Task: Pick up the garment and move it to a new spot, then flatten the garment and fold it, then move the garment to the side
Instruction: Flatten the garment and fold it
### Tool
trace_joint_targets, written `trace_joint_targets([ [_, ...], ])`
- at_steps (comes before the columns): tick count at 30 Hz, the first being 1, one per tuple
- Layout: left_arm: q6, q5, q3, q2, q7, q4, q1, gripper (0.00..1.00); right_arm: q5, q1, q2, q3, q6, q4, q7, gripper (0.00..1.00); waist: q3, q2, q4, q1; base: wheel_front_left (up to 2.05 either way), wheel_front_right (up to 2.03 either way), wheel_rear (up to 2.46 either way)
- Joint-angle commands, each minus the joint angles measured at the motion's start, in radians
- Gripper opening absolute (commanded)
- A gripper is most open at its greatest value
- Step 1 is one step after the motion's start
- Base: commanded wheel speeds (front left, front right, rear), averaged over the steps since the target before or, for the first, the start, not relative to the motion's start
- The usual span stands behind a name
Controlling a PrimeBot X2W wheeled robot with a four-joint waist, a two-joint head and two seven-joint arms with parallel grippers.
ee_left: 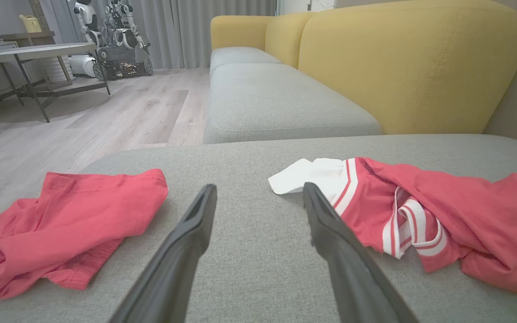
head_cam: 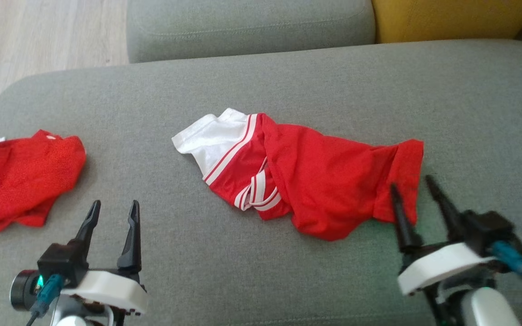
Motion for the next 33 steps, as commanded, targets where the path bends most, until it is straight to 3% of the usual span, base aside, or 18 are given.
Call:
trace_joint_targets([
  [1,0.006,-0.004,0.039,0.024,-0.001,-0.040,-0.040,1.00,-0.016,-0.028,-0.003,0.046,-0.001,-0.026,0.008,1.00,0.006,-0.0001,0.002,0.0000,0.00,0.00,0.00],
  [10,-0.005,0.003,0.021,0.017,-0.008,-0.040,-0.100,1.00,-0.013,-0.061,-0.029,0.282,-0.001,0.111,0.045,1.00,0.068,-0.0001,0.042,0.0000,0.00,0.00,0.00],
  [19,-0.014,0.006,0.016,0.009,-0.030,-0.020,-0.148,1.00,-0.065,-0.175,-0.041,0.308,-0.001,0.338,0.020,1.00,0.128,-0.0001,0.068,0.0000,0.00,0.00,0.00],
  [20,-0.014,0.007,0.015,0.008,-0.031,-0.017,-0.153,1.00,-0.069,-0.187,-0.040,0.305,-0.001,0.363,0.021,0.49,0.133,-0.0001,0.070,0.0000,0.00,0.00,0.00],
  [22,-0.016,0.006,0.014,0.005,-0.035,-0.013,-0.161,1.00,-0.072,-0.208,-0.037,0.298,-0.001,0.414,0.028,0.00,0.141,-0.0001,0.072,0.0000,0.00,0.00,0.00],
  [26,-0.018,0.007,0.012,0.001,-0.041,-0.005,-0.178,1.00,-0.052,-0.245,-0.029,0.288,-0.001,0.437,-0.009,0.00,0.155,-0.0001,0.073,0.0000,0.00,0.00,0.00],
  [33,-0.019,0.007,0.012,-0.005,-0.050,0.001,-0.196,1.00,-0.021,-0.296,-0.038,0.192,-0.001,0.285,-0.046,0.00,0.162,-0.0001,0.058,0.0000,0.00,0.00,0.00],
])
